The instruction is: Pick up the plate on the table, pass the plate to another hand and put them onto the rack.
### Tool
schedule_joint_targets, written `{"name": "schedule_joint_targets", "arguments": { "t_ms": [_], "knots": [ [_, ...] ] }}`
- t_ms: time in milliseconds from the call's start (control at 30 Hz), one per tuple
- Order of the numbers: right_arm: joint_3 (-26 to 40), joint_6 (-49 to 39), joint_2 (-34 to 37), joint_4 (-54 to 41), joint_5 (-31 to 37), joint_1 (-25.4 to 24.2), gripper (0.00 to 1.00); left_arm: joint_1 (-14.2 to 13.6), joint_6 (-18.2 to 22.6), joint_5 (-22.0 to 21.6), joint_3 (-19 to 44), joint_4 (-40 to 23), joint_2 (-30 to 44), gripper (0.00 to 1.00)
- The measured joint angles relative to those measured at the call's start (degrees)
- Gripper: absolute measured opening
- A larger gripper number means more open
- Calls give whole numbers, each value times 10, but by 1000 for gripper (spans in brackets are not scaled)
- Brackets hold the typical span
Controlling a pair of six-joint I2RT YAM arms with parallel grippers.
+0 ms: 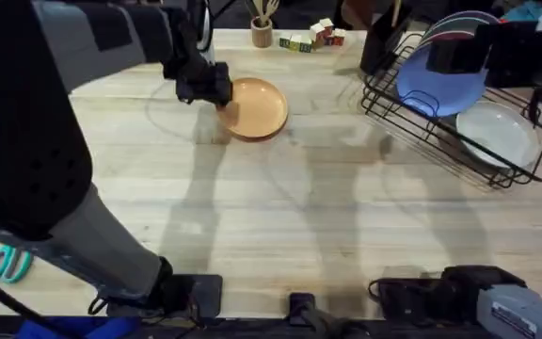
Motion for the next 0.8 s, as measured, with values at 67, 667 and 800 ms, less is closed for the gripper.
{"name": "schedule_joint_targets", "arguments": {
  "t_ms": [67, 667, 800],
  "knots": [
    [0, 0, 0, 0, 0, 0, 996, -1, 0, -1, 21, -20, 0, 40],
    [0, 0, 0, 6, 0, 0, 996, -1, 2, -12, 202, -156, 13, 40],
    [0, 0, 0, 27, 0, 3, 996, -3, 2, -14, 238, -184, 13, 40]
  ]
}}
